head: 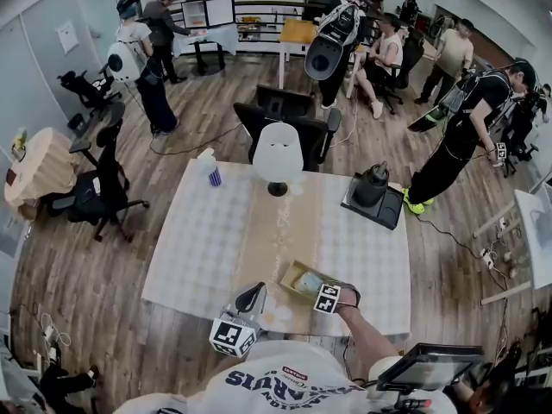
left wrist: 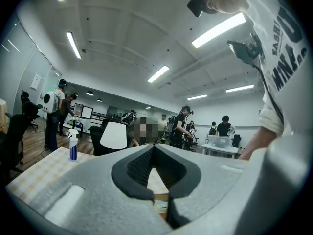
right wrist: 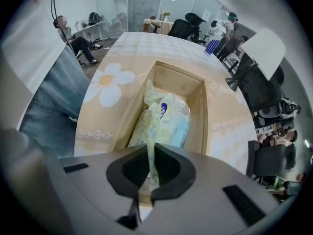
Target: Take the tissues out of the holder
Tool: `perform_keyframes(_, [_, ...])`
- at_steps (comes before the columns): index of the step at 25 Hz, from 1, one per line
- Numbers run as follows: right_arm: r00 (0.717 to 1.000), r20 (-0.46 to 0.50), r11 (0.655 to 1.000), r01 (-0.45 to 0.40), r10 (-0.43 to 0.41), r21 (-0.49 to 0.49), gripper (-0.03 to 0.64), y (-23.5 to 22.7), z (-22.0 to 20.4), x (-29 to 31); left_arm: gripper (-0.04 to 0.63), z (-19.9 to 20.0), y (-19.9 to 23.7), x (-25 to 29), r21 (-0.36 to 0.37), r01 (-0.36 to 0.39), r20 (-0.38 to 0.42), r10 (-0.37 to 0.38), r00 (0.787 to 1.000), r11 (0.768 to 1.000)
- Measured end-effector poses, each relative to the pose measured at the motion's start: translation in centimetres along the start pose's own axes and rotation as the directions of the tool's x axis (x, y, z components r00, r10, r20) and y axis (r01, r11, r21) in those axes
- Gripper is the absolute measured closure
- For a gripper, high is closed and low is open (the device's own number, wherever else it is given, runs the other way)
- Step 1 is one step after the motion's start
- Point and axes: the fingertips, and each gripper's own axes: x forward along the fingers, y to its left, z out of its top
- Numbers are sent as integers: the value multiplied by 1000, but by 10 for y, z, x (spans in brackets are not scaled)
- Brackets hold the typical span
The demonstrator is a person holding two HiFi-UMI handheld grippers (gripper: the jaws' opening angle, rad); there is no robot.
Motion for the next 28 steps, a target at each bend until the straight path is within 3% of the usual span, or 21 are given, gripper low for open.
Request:
perform_keyframes(10, [996,64,995,58,-63,82,612,-10,6,-25,597,-1,-10,12,1,37,0,-37,999,999])
perform_keyframes(17, [972,177,971,119,-156,207,612,-34,15,-81,597,4,-16,21,-1,68,-2,-68,998,998])
perform_keyframes(23, [907,291,917,197,-305,347,612,-66,21,-159,597,6,-26,29,10,106,-9,-106,994,994])
perform_keyframes(28, [805,348,830,288,-480,477,612,-89,22,-245,597,5,-35,34,20,140,-18,-140,990,990])
